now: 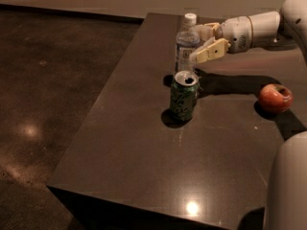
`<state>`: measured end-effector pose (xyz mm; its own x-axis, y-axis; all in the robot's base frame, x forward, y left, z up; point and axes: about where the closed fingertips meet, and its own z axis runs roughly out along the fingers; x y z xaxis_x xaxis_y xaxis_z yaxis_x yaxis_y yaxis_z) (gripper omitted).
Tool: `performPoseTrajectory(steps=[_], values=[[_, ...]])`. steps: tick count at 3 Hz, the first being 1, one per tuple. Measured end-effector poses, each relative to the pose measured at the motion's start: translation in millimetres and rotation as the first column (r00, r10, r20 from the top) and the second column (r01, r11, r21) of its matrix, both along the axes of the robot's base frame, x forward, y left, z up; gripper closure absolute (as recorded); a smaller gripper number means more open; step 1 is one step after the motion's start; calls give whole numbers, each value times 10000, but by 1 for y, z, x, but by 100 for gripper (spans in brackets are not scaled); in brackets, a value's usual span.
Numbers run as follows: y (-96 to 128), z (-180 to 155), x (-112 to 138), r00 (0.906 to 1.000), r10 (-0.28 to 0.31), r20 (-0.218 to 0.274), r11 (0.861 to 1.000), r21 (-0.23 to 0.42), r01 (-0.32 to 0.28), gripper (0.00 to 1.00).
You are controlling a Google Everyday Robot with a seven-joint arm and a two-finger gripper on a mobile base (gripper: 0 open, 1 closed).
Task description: Place blue plastic bottle upright
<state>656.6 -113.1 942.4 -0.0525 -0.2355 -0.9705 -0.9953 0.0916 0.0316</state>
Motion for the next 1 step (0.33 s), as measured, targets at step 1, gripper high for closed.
performPoseTrajectory(steps=[1], values=[[0,0,0,10000,1,0,10000,1,-1,0]])
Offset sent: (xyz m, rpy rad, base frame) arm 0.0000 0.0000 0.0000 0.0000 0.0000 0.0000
